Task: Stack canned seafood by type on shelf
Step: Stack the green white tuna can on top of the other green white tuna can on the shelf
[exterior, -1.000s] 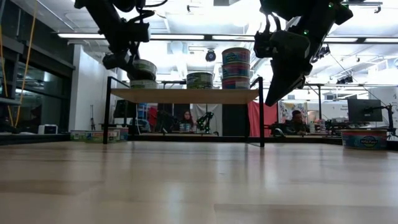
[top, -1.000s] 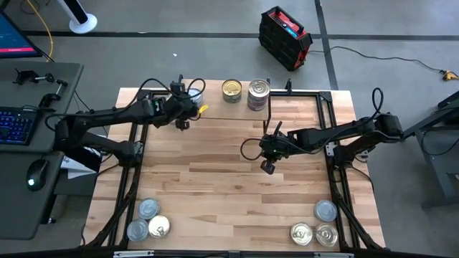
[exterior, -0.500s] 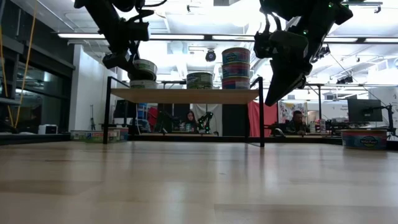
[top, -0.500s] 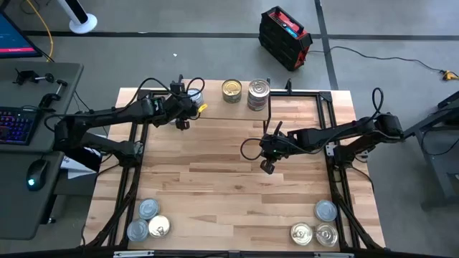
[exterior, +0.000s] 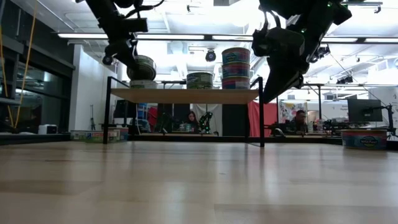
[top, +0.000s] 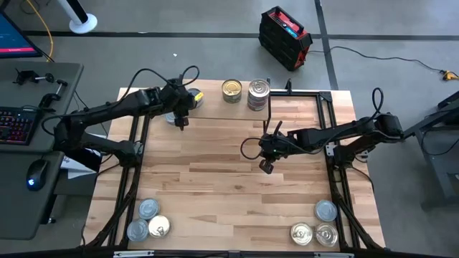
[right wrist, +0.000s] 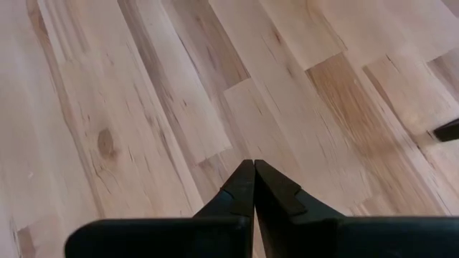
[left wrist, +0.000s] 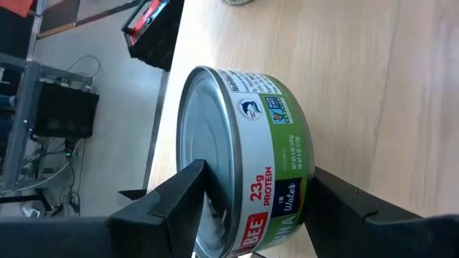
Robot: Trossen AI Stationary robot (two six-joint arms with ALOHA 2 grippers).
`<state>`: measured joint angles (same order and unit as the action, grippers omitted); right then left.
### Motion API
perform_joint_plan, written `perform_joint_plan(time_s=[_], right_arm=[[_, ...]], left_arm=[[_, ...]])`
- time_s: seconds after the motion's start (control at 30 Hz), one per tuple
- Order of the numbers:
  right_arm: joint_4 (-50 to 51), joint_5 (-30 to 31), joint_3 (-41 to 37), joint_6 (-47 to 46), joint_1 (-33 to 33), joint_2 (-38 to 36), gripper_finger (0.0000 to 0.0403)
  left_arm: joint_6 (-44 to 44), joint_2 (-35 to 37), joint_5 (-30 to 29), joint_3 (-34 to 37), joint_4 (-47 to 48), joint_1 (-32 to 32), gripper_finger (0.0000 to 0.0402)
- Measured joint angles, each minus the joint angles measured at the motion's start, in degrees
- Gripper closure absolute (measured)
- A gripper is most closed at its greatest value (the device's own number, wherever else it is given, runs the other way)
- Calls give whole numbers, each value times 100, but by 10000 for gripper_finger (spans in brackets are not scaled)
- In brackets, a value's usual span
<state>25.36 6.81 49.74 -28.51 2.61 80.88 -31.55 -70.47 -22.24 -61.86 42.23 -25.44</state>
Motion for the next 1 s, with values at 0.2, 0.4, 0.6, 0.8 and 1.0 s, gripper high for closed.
perform_joint_plan(time_s=[0.2,0.4,0.6,0.8,1.0], right_arm=[[-4,-2,0,0,0,0,403],[-4,-3,0,-2,0,0,403],[-4,-4,0,-2,0,0,403],[-1,-4,0,-4,-1,0,403],[-3,-4,0,-4,-2,0,403]], left_arm=[[186,-29,-9,-5,5,-16,204],[107,-55,-530,33,-330,68,204],[134,-53,-618,33,-367,78,204],[12,-51,-619,33,-393,76,204],[122,-181,-374,8,-400,58,200]])
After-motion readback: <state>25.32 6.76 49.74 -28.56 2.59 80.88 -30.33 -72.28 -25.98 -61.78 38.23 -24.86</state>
